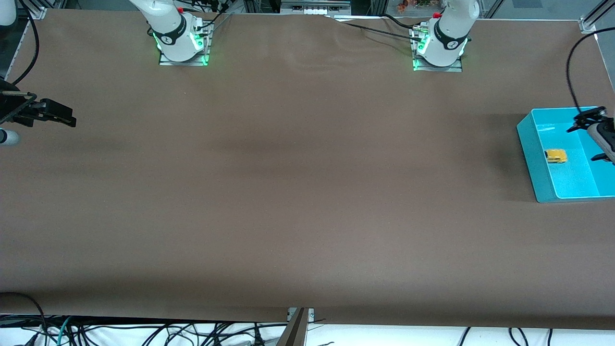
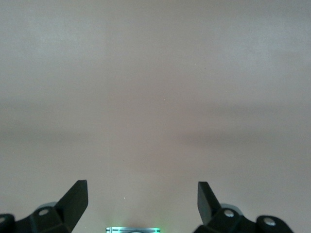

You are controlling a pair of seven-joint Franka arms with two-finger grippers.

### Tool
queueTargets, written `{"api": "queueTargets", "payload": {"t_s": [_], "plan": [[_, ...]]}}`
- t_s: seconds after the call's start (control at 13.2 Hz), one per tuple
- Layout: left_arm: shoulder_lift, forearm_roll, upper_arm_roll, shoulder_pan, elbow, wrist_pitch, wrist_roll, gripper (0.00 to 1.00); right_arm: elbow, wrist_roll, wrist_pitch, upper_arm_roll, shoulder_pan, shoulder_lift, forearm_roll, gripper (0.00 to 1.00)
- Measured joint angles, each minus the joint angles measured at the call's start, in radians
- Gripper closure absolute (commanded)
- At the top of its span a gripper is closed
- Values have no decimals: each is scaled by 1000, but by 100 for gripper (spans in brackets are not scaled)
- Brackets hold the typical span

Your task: Wind and store yellow beetle car

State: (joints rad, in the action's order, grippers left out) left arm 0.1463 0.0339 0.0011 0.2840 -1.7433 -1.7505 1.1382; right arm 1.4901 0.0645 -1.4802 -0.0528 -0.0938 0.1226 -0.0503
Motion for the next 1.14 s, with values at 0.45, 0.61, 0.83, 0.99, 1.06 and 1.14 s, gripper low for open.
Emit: {"api": "queueTargets", "payload": {"t_s": [0.45, 0.61, 0.83, 0.99, 1.06, 1.14], "plan": [[-81, -88, 80, -247, 1, 6, -626, 0, 0, 0, 0, 1, 0, 1, 0, 0], [-97, -96, 82, -284, 0, 10, -828, 0, 0, 0, 0, 1, 0, 1, 0, 0], [-143, -97, 79, -344, -1, 71, -1075, 0, 0, 0, 0, 2, 0, 1, 0, 0], [-171, -97, 31, -353, -4, 104, -1217, 0, 0, 0, 0, 5, 0, 1, 0, 0], [-178, -96, 1, -348, -6, 108, -1256, 0, 0, 0, 0, 6, 0, 1, 0, 0], [-179, -92, -32, -330, -6, 110, -1276, 0, 0, 0, 0, 7, 0, 1, 0, 0]]}}
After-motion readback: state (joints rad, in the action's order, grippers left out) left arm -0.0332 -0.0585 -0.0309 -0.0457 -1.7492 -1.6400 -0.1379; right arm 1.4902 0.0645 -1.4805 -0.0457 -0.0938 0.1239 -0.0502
